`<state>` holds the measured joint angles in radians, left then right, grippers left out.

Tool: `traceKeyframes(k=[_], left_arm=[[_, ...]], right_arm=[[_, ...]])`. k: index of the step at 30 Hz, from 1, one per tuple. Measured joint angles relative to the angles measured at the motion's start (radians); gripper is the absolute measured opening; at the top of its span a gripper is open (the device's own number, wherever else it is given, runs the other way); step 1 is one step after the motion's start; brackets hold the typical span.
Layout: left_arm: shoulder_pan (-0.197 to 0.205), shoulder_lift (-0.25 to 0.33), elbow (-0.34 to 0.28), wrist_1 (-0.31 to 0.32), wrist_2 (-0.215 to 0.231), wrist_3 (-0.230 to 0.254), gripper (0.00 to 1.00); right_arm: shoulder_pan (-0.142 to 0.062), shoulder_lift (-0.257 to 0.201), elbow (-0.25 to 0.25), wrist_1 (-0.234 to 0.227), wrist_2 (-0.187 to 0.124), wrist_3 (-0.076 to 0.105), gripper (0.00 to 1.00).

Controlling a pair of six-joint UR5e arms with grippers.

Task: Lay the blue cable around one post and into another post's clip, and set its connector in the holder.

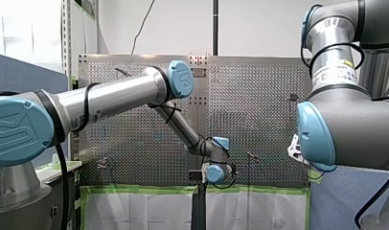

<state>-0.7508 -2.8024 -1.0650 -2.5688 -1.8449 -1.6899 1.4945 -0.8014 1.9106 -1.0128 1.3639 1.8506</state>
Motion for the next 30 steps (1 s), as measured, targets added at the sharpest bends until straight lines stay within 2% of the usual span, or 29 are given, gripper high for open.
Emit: traceKeyframes(k=[5,12,13,15,16,17,19,20,22,24,30], left_arm=[[0.002,-0.001,0.013,0.004,-0.012,0.000,0.53],[0.006,-0.001,0.016,0.004,-0.016,0.000,0.47],[0.006,-0.001,0.016,0.004,-0.016,0.000,0.41],[0.007,-0.002,0.016,0.005,-0.016,0.000,0.41],[0.007,-0.002,0.016,0.005,-0.016,0.000,0.36],[0.007,-0.002,0.016,0.005,-0.016,0.000,0.36],[0.007,-0.001,0.016,0.006,-0.017,0.000,0.24],[0.007,-0.001,0.017,0.006,-0.017,0.000,0.24],[0.007,-0.001,0.017,0.009,-0.017,0.000,0.10],[0.007,-0.001,0.017,0.012,-0.016,0.000,0.06],[0.007,-0.001,0.016,0.019,-0.002,0.000,0.06]], right_arm=[[0.001,0.000,0.000,0.000,0.000,0.000,0.00],[0.002,0.000,0.000,0.001,0.000,0.001,0.00],[0.002,0.000,0.000,0.003,0.000,0.001,0.00],[0.002,0.000,0.000,0.004,0.000,0.001,0.00],[0.001,0.000,0.000,0.004,0.000,0.002,0.00],[0.001,0.000,0.000,0.005,0.000,0.002,0.00],[0.001,0.000,0.000,0.005,0.000,0.002,0.00],[0.001,0.000,0.000,0.005,0.000,0.002,0.00],[0.001,0.000,0.000,0.005,0.000,0.003,0.00],[0.001,0.000,0.000,0.006,0.000,0.003,0.00],[0.002,0.000,0.000,0.006,0.000,0.003,0.00]])
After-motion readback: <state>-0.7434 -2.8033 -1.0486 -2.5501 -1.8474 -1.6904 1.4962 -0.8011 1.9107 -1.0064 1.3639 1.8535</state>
